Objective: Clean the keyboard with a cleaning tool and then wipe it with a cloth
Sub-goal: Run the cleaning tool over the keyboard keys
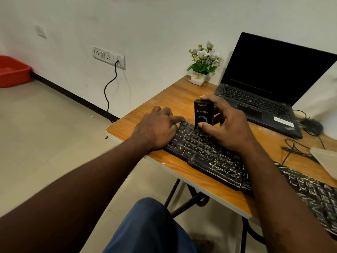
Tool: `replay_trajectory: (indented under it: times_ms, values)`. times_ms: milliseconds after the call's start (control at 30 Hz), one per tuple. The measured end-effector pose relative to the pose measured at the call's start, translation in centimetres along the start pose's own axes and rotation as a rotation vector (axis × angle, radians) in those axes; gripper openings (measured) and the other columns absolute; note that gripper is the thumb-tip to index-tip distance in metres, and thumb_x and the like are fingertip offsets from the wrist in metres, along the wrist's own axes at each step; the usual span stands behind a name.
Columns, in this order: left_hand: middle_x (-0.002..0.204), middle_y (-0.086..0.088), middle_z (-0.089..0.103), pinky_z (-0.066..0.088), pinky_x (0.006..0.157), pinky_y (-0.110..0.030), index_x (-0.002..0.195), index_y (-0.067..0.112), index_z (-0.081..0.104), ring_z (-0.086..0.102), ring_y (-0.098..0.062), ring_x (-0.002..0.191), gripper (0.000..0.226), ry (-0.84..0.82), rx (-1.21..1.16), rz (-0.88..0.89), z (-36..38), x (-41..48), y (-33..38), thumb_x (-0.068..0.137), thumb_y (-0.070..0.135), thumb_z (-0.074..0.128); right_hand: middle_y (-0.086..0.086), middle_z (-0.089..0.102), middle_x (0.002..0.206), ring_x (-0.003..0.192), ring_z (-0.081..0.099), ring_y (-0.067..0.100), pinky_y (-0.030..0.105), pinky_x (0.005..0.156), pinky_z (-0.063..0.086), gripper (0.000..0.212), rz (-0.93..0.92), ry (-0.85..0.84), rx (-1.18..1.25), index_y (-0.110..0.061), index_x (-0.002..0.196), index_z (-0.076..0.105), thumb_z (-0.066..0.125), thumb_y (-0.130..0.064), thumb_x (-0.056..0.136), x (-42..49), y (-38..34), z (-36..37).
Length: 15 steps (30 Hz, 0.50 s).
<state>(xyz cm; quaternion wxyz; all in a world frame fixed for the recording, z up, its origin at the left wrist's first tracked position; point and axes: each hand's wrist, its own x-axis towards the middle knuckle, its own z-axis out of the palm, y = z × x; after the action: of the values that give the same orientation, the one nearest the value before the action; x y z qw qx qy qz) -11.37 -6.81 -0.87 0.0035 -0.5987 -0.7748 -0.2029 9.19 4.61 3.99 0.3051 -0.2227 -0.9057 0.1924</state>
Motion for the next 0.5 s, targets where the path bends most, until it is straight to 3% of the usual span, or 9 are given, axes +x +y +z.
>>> replay_trajectory:
  times_ms: [200, 300, 400, 500]
  values:
    - [0.132, 0.003, 0.053, 0.042, 0.099, -0.048, 0.149, 0.047, 0.047, 0.040, -0.018, 0.119, 0.045, -0.001, 0.013, 0.002, -0.09, -0.05, 0.03, 0.106, 0.041, 0.033, -0.011, 0.066, 0.112, 0.081, 0.069, 0.001, 0.016, 0.063, 0.052, 0.076, -0.020, -0.031, 0.032, -0.049, 0.143, 0.047, 0.084, -0.023, 0.082, -0.15, -0.04, -0.01]
    - [0.131, 0.004, 0.053, 0.042, 0.099, -0.047, 0.148, 0.047, 0.047, 0.040, -0.018, 0.118, 0.045, 0.004, 0.012, 0.008, 0.03, 0.00, -0.10, 0.106, 0.041, 0.033, -0.008, 0.067, 0.115, 0.082, 0.070, 0.004, 0.028, 0.068, 0.059, 0.075, -0.007, 0.010, 0.014, -0.053, 0.141, 0.046, 0.083, -0.025, 0.082, 0.03, 0.01, 0.06]
    - [0.131, 0.004, 0.053, 0.042, 0.099, -0.048, 0.148, 0.048, 0.047, 0.040, -0.019, 0.120, 0.044, 0.009, 0.013, 0.006, 0.13, -0.01, -0.04, 0.106, 0.041, 0.034, -0.012, 0.065, 0.116, 0.085, 0.069, 0.007, 0.028, 0.071, 0.061, 0.072, -0.009, -0.016, 0.122, -0.051, 0.140, 0.049, 0.083, -0.024, 0.083, -0.13, -0.06, 0.06]
    - [0.132, 0.003, 0.053, 0.042, 0.099, -0.047, 0.148, 0.048, 0.047, 0.040, -0.019, 0.121, 0.044, 0.009, 0.012, 0.008, 0.07, 0.01, -0.02, 0.106, 0.042, 0.034, -0.005, 0.065, 0.118, 0.091, 0.068, 0.004, 0.030, 0.074, 0.062, 0.072, 0.026, 0.086, 0.093, -0.049, 0.143, 0.047, 0.082, -0.025, 0.085, 0.54, -0.04, 0.12]
